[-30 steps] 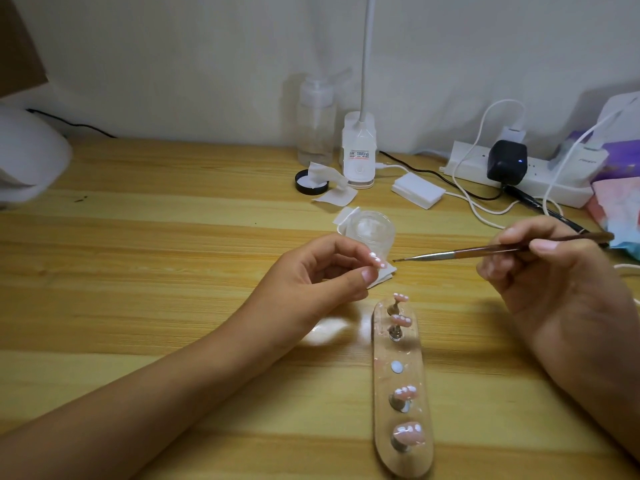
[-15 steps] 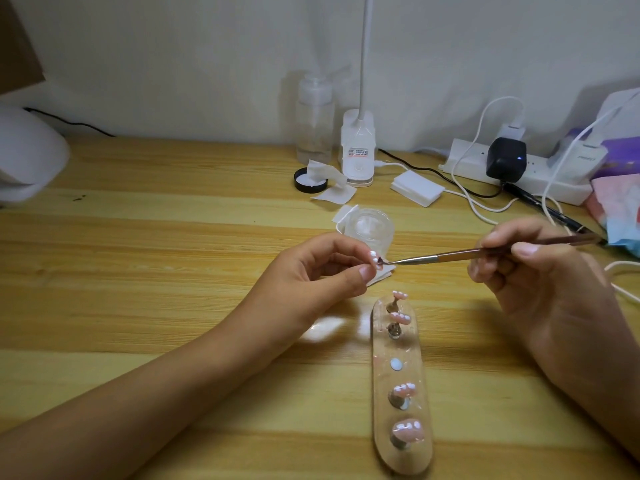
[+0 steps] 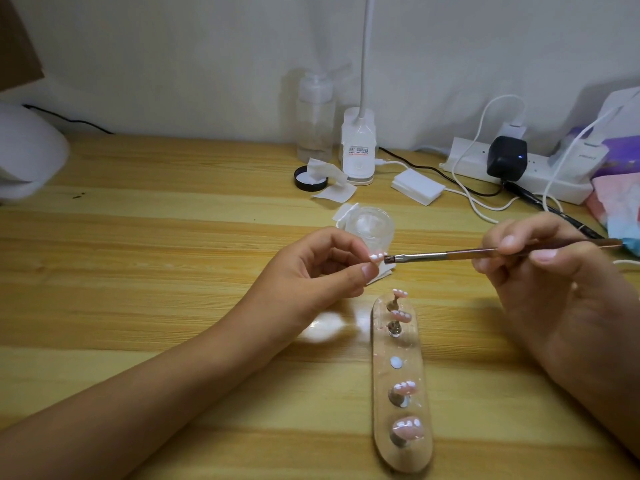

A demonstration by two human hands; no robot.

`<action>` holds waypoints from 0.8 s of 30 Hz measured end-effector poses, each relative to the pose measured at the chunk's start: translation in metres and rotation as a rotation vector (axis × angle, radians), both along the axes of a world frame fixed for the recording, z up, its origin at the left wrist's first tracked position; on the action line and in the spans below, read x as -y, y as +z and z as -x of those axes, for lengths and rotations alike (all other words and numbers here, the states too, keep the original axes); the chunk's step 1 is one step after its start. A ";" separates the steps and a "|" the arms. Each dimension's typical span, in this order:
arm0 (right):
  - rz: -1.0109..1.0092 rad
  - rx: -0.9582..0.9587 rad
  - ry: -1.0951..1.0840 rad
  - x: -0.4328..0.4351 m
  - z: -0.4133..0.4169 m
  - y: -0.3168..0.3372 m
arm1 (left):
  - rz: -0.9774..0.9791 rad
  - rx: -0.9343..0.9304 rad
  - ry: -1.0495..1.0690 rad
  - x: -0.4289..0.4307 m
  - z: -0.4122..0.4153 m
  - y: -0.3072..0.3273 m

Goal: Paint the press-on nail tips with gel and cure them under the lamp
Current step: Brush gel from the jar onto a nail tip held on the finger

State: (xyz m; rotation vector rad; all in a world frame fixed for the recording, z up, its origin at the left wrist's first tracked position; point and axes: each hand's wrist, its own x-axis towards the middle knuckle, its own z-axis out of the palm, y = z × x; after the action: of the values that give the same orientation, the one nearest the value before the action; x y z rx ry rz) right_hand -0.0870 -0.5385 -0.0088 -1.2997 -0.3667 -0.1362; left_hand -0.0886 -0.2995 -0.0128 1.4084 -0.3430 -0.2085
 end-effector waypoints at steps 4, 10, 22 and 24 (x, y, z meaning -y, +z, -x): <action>0.012 0.013 0.019 0.000 0.001 0.000 | 0.010 0.000 0.005 0.001 0.000 0.002; 0.018 0.004 -0.029 -0.002 0.002 -0.001 | -0.003 0.000 0.004 0.000 -0.001 0.001; -0.084 -0.143 -0.053 0.005 -0.007 0.002 | 0.022 -0.032 0.021 0.001 0.000 0.002; -0.117 -0.164 -0.012 0.005 -0.006 0.003 | 0.018 -0.028 0.015 0.001 -0.001 0.001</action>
State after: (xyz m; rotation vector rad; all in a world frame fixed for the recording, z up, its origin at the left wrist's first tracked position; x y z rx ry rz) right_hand -0.0807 -0.5432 -0.0062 -1.1887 -0.2080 -0.0595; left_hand -0.0880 -0.3001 -0.0113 1.3885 -0.3102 -0.2117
